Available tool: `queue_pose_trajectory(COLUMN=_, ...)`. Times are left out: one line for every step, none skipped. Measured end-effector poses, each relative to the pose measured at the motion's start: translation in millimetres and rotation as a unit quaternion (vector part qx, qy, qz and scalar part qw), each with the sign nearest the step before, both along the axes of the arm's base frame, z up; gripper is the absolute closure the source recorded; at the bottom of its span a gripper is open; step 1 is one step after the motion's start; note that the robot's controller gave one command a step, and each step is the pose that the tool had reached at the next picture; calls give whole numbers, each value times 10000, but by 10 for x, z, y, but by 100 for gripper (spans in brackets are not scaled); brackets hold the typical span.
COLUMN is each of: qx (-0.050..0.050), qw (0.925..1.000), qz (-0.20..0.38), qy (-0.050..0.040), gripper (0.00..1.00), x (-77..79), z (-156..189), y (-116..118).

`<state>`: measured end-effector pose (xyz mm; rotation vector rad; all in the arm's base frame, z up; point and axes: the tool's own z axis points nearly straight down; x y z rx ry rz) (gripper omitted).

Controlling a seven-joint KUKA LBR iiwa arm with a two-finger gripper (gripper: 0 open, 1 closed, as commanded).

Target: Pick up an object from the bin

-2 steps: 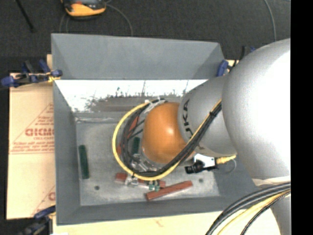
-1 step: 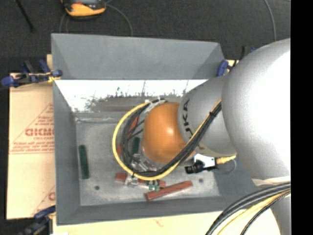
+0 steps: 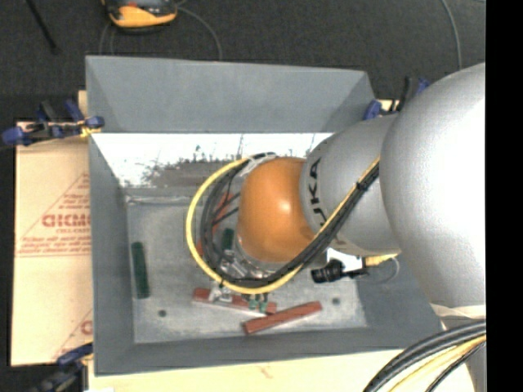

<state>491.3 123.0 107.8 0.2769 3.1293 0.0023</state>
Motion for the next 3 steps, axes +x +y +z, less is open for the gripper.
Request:
queue_pose_trajectory(qx=-5, qw=9999, qz=121, qy=-3, gripper=100, x=93, z=275, y=19)
queue_pose_trajectory(qx=-2, qw=10000, qz=31, qy=-9, gripper=0, x=127, z=723, y=-98)
queue_pose_trajectory(qx=1, qw=10000, qz=30, qy=-8, gripper=0, x=126, z=722, y=-97)
